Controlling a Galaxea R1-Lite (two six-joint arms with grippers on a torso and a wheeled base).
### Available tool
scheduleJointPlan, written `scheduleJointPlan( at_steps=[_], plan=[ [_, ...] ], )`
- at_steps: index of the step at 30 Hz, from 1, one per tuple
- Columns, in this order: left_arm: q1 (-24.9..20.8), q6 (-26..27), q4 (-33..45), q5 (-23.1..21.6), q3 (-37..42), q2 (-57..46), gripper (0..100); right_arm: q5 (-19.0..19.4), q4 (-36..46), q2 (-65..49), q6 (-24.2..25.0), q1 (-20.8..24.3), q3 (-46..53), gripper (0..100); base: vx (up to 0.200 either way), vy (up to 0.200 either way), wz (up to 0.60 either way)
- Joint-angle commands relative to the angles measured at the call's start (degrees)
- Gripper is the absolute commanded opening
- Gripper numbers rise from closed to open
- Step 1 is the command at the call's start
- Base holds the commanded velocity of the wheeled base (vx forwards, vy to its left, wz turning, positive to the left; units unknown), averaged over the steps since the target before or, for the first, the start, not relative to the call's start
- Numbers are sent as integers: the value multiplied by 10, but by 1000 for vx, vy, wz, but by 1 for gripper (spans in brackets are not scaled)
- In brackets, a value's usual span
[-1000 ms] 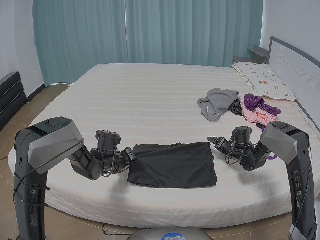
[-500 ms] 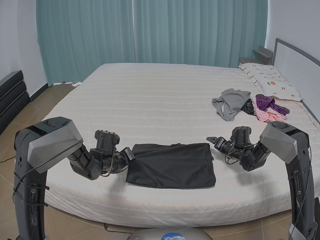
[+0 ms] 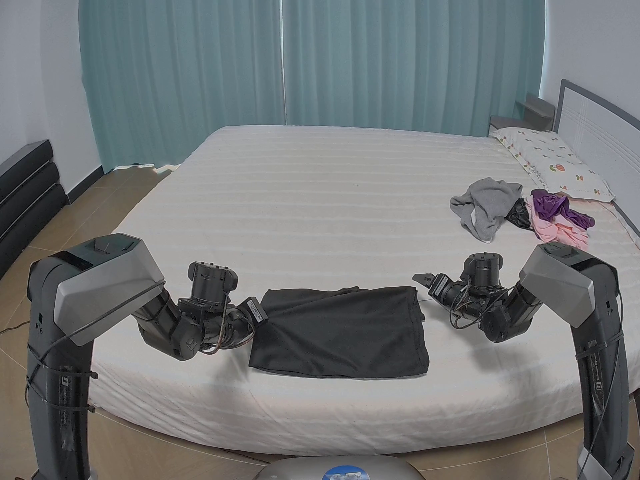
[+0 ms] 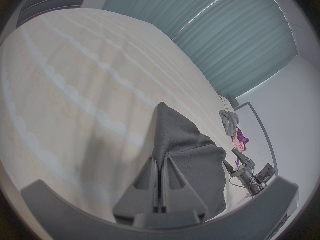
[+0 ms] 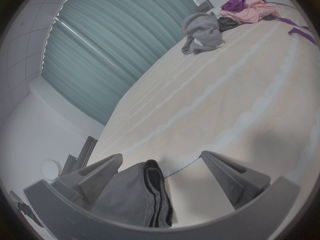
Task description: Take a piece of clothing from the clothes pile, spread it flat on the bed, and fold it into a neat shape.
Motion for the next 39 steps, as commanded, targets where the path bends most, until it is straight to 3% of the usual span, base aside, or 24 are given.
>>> scheduleJointPlan(
  at_steps=[1,19,31,32,39],
  plan=[
    [0,0,1,1,1,-1,0,0,0,1,0,0,0,100,0,200,0],
    [-3,-7,18,3,11,-10,0,0,0,0,0,0,0,100,0,200,0],
    [-13,-13,18,35,24,-10,0,0,0,0,0,0,0,100,0,0,0],
    [-13,-13,19,35,23,-10,100,-1,0,0,0,0,0,100,0,0,0],
    [-13,-13,18,35,25,-10,100,-1,0,0,0,0,0,100,0,0,0]
  ],
)
